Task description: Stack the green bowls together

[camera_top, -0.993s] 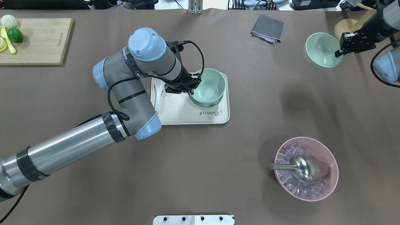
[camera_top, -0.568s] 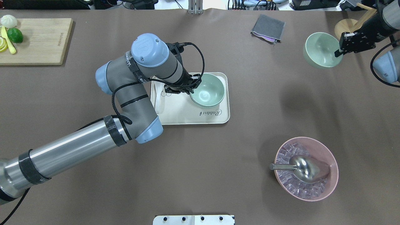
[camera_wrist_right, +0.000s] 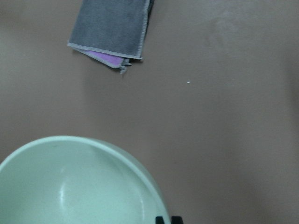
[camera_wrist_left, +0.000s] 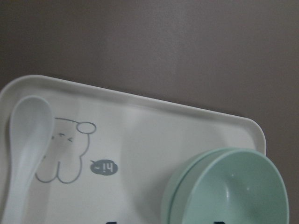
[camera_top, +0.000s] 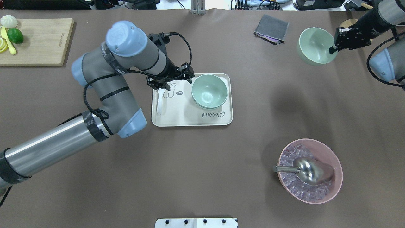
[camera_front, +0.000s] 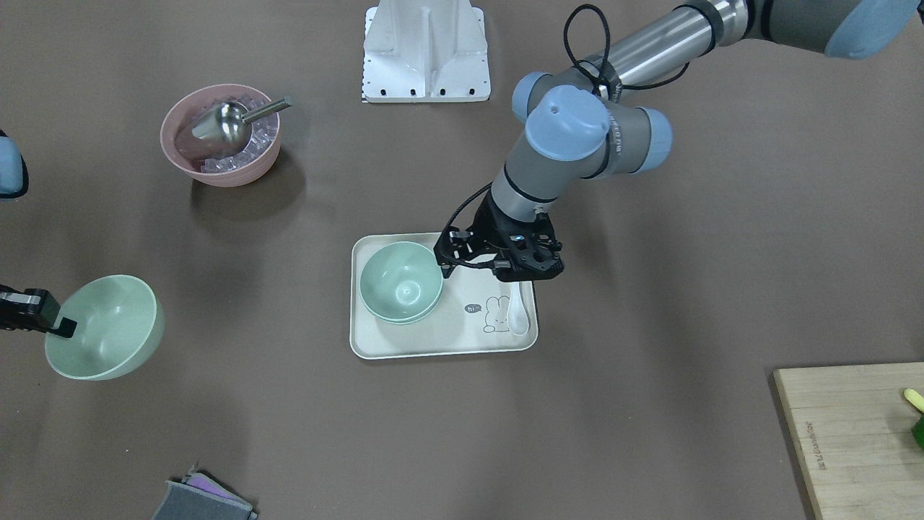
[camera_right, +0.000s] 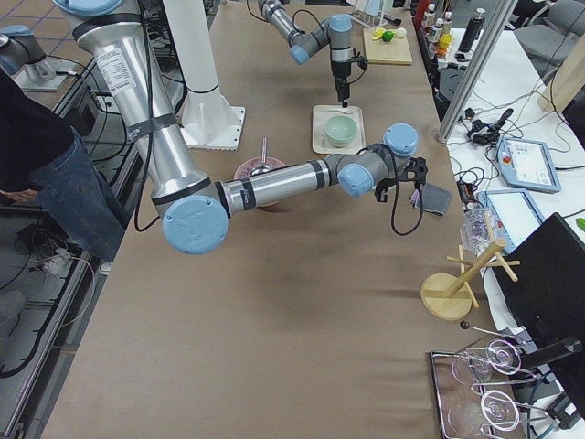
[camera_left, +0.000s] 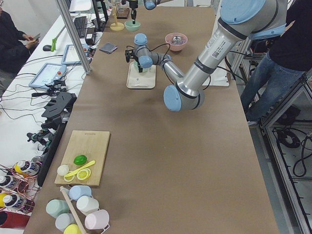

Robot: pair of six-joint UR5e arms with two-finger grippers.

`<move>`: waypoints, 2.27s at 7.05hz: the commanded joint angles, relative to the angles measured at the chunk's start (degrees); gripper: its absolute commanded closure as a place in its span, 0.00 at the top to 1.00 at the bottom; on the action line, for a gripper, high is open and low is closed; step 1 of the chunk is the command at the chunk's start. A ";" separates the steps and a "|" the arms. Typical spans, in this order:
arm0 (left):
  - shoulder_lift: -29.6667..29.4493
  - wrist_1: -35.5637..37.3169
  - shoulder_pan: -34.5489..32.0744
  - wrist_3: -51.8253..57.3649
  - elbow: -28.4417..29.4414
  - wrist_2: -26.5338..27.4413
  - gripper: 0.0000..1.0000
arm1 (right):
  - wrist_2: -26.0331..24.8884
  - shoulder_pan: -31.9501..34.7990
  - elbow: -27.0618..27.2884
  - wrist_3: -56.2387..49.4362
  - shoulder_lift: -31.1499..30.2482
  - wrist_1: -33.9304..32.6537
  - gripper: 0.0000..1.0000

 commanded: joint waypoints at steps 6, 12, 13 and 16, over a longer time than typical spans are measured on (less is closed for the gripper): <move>18.07 1.36 -23.66 21.58 -8.06 -20.77 0.98 | -11.86 -22.89 5.81 21.51 13.56 -5.90 0.00; 17.89 2.07 -23.49 21.58 -7.70 -20.69 0.98 | -16.55 -26.62 4.06 21.25 14.70 -6.35 0.00; 17.72 2.59 -23.40 21.58 -7.53 -20.69 0.98 | -16.55 -26.53 4.05 21.25 14.61 -6.35 0.00; 17.45 2.95 -23.40 21.58 -7.70 -20.69 0.98 | -16.90 -26.09 3.62 21.25 14.61 -6.35 0.00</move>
